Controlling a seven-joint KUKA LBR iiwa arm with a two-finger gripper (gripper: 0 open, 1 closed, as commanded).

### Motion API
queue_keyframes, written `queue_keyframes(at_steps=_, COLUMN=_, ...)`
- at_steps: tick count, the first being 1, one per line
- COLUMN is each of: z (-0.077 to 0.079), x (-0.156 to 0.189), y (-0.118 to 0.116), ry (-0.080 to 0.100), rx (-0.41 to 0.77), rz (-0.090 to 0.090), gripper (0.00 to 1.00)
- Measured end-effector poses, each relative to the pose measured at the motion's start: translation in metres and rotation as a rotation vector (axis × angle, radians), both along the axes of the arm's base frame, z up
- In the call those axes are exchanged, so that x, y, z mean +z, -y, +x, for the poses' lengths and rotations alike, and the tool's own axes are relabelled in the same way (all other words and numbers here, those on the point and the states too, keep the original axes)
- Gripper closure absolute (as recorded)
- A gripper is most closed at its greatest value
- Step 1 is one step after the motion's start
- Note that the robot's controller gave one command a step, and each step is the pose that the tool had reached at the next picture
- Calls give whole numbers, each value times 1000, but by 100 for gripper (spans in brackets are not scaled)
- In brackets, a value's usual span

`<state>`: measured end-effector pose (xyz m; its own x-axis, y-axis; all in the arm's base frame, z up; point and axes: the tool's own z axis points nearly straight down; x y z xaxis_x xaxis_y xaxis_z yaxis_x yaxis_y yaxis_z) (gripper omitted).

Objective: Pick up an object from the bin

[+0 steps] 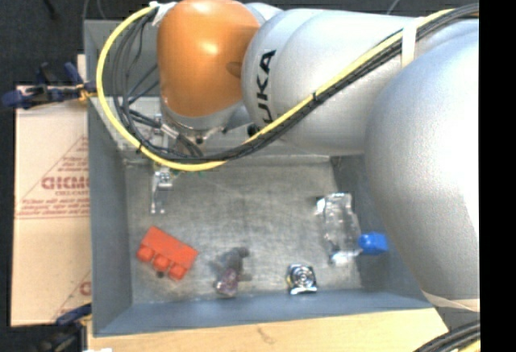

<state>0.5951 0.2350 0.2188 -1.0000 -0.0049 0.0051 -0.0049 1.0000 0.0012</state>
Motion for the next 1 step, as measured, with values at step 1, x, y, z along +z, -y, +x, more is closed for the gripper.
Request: queue_keyframes(at_steps=1, z=-78, x=-146, y=16, ry=14, rx=-190, rz=5, gripper=0)
